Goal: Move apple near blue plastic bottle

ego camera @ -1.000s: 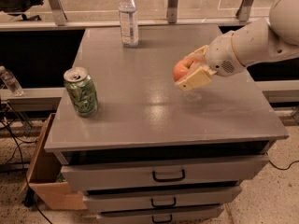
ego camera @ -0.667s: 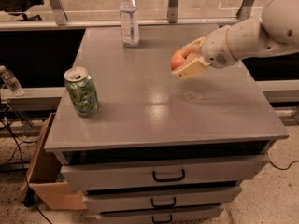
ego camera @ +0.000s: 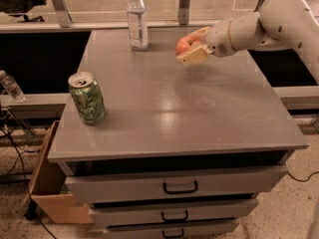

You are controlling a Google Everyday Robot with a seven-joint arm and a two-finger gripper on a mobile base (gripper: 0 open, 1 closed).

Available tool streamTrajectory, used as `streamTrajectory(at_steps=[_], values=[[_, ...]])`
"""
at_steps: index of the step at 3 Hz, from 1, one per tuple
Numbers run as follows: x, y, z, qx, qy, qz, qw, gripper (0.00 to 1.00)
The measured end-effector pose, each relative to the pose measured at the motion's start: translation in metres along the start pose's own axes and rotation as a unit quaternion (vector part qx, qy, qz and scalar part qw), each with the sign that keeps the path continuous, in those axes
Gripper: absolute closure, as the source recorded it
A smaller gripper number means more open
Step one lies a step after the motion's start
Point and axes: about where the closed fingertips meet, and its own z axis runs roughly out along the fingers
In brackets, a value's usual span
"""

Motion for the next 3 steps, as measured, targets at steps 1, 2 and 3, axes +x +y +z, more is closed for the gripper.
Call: streamTrajectory(at_steps=[1, 2, 3], values=[[0.002, -0.033, 0.039, 0.006, -0.019, 0.012, 0.9997, 1.00], [-0.001, -0.047, 0.079, -0.002, -0.033, 0.021, 0.9993, 1.00], [-0.006, -0.050, 0.107, -0.011, -0.025, 0.032, 0.9991, 1.00]])
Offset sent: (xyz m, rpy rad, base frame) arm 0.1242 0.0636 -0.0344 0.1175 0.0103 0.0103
